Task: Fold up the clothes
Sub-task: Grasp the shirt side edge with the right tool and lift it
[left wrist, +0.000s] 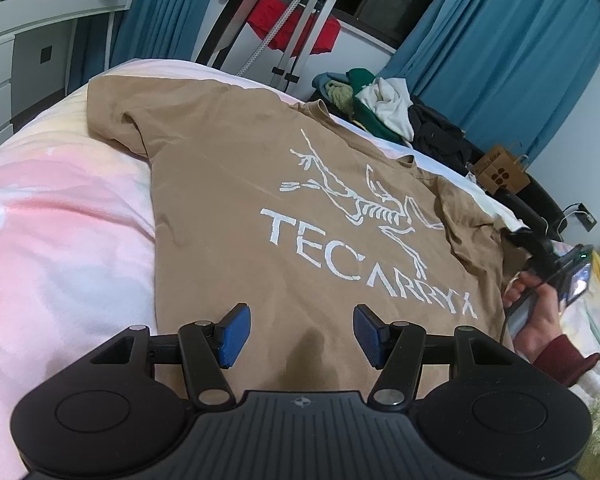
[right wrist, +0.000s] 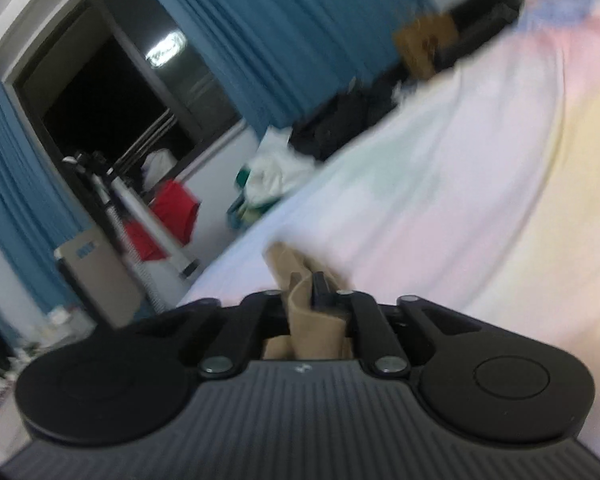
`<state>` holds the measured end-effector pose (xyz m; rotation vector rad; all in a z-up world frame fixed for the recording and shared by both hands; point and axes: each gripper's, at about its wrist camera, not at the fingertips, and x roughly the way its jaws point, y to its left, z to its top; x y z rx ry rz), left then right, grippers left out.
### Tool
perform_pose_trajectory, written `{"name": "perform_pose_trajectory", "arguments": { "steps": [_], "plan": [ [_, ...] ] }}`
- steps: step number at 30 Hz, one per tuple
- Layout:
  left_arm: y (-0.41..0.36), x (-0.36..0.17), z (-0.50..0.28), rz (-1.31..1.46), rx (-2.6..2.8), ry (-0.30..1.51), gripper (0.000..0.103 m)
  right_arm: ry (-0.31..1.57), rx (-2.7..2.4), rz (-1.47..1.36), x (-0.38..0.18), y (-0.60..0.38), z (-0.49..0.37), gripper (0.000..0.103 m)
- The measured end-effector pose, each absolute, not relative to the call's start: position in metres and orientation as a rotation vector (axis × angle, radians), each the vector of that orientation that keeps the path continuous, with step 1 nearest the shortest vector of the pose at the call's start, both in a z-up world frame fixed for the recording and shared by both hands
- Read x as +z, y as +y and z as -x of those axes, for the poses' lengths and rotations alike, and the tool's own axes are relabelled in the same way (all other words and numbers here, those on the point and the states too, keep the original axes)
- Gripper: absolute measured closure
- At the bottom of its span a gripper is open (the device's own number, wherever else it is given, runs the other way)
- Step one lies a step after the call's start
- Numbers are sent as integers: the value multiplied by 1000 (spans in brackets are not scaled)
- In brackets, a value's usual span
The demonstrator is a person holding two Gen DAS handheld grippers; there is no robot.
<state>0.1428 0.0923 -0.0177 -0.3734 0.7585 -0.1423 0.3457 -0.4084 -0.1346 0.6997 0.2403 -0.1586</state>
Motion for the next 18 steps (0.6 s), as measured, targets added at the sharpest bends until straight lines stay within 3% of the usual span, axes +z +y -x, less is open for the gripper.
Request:
{"name": "perform_pose_trajectory", "arguments": {
  "steps": [18],
  "plan": [
    [100, -8, -137, 397, -151, 724, 44, 247, -393, -823, -140, -476, -286, 97]
  ]
}}
